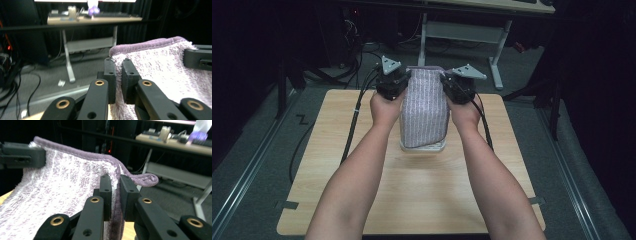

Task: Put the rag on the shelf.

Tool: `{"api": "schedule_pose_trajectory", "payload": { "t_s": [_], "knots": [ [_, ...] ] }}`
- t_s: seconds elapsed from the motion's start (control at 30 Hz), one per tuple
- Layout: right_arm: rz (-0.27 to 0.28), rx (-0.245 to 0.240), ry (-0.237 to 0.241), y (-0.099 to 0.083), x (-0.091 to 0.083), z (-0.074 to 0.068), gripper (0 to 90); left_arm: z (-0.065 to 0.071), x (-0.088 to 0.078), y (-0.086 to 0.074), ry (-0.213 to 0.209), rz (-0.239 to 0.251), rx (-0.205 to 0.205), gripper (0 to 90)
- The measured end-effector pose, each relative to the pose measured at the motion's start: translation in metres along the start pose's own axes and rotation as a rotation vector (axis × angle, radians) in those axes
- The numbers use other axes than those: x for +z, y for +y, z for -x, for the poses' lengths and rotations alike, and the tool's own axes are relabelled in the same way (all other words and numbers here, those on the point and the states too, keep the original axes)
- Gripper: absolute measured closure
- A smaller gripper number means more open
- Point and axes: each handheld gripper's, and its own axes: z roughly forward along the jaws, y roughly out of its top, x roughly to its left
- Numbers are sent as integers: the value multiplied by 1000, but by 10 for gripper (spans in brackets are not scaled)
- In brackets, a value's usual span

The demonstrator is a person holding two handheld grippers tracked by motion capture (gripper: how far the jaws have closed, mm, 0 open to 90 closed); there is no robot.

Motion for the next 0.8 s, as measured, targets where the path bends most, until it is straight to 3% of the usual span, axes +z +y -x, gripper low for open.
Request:
{"api": "schedule_pose_trajectory", "payload": {
  "t_s": [0.07, 0.17, 0.4, 0.53, 0.8],
  "knots": [
    [-26, -1, -1, -2, 7, 0, 793, -3, 5, -5, 7, -19, -25, 802],
    [-58, 13, 26, -4, 13, 2, 707, -9, 6, -11, -23, -21, -79, 630],
    [-76, 20, 61, -13, 14, 2, 657, -9, 0, -20, -39, -19, -93, 614],
    [-77, -5, 63, -15, 10, 0, 643, -7, -7, -21, -44, -9, -79, 610],
    [-86, -5, 91, -16, 0, -3, 620, -1, -19, -19, -65, 1, -54, 600]
  ]
}}
